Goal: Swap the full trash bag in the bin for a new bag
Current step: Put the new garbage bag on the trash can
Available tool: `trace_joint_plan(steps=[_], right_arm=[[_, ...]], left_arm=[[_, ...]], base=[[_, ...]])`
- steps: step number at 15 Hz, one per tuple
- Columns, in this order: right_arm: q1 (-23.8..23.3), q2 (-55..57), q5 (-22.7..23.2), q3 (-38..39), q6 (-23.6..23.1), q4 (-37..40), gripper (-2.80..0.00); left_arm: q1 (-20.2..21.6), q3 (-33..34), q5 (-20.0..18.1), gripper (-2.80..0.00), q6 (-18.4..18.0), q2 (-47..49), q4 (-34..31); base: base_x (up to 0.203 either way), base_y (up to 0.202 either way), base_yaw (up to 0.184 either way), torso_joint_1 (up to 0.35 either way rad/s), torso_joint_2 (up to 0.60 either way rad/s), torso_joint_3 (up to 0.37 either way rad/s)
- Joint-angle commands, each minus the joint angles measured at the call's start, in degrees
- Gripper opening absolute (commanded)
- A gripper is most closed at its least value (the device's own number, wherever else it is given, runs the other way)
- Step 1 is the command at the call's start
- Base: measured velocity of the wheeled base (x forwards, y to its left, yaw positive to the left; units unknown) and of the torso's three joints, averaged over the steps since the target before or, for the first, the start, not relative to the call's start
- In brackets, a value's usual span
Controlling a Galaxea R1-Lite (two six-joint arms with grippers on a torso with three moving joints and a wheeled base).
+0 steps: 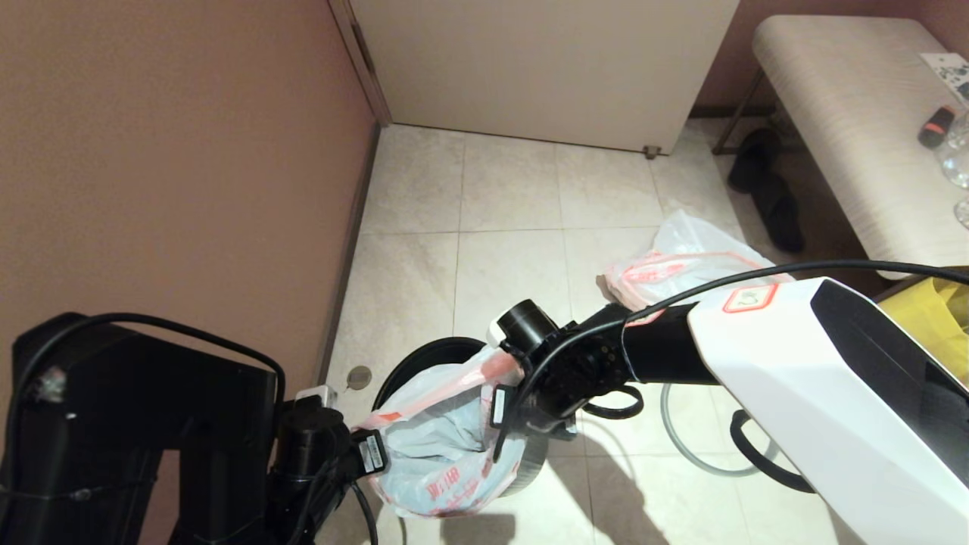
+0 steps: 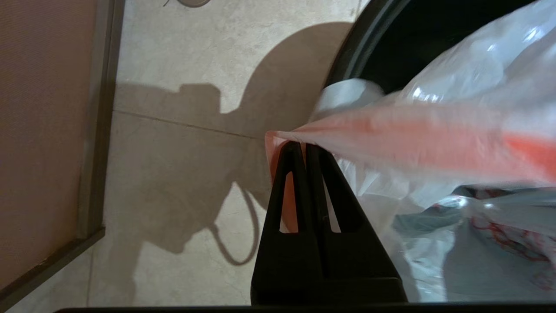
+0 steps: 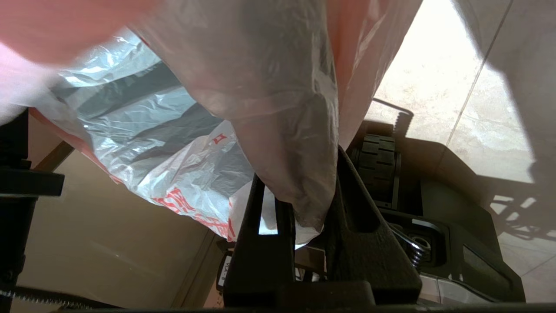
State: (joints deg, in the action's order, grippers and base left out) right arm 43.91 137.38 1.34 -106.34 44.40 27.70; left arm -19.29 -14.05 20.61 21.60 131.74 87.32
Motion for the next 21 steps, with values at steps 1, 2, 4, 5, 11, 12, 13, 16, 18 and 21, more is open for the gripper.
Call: trace_joint_plan(steps=[1, 2, 4, 5, 11, 12, 13, 16, 18, 21], right_arm=[[-0.1, -1.1, 0.3, 0.6, 0.3, 0.0, -2.8], [-0.2, -1.1, 0.4, 1.2, 0.2, -0.2, -2.8], [-1.1, -0.7, -0.2, 1.2, 0.2, -0.5, -2.8], [-1.4, -0.5, -0.5, 1.2, 0.2, -1.1, -2.8], [-1.3, -2.2, 1.2, 4.5, -5.0, -2.3, -2.8], [-1.3, -2.9, 2.2, 5.9, -6.6, -2.3, -2.8], [-1.3, -3.4, 3.0, 7.1, -8.3, -2.3, -2.8], [-1.4, -3.5, 3.6, 8.7, -12.5, -2.4, -2.8], [-1.5, -3.2, 4.0, 8.9, -13.7, -2.4, -2.8], [-1.8, -3.3, 4.4, 9.9, -17.6, -3.0, -2.8]], left_arm=[[0.0, -0.1, 0.1, -2.8, 0.1, 1.6, 2.6], [0.2, -0.5, 0.5, -2.8, 0.0, 2.0, 2.6], [2.3, -0.8, 1.3, -2.8, -0.1, 1.3, 2.6], [2.4, -0.6, 1.4, -2.8, -0.3, 1.4, 2.6], [3.2, -4.0, 1.5, -2.8, -0.4, 3.8, 2.6], [3.5, -4.8, 1.7, -2.8, -0.4, 4.1, 2.6], [3.7, -5.2, 2.1, -2.8, -0.4, 4.1, 2.6], [3.6, -6.0, 2.9, -2.8, -0.1, 4.1, 2.6], [3.6, -6.1, 2.9, -2.8, 0.0, 4.4, 2.6], [3.6, -6.5, 3.0, -2.8, 0.0, 5.1, 2.6]], base=[[0.0, 0.0, 0.0, 0.0, 0.0, 0.0], [0.0, 0.0, 0.0, 0.0, 0.0, 0.0], [0.0, 0.0, 0.0, 0.0, 0.0, 0.0], [0.0, 0.0, 0.0, 0.0, 0.0, 0.0], [0.0, 0.0, 0.0, 0.0, 0.0, 0.0], [0.0, 0.0, 0.0, 0.0, 0.0, 0.0], [0.0, 0.0, 0.0, 0.0, 0.0, 0.0], [0.0, 0.0, 0.0, 0.0, 0.0, 0.0], [0.0, 0.0, 0.0, 0.0, 0.0, 0.0], [0.0, 0.0, 0.0, 0.0, 0.0, 0.0]])
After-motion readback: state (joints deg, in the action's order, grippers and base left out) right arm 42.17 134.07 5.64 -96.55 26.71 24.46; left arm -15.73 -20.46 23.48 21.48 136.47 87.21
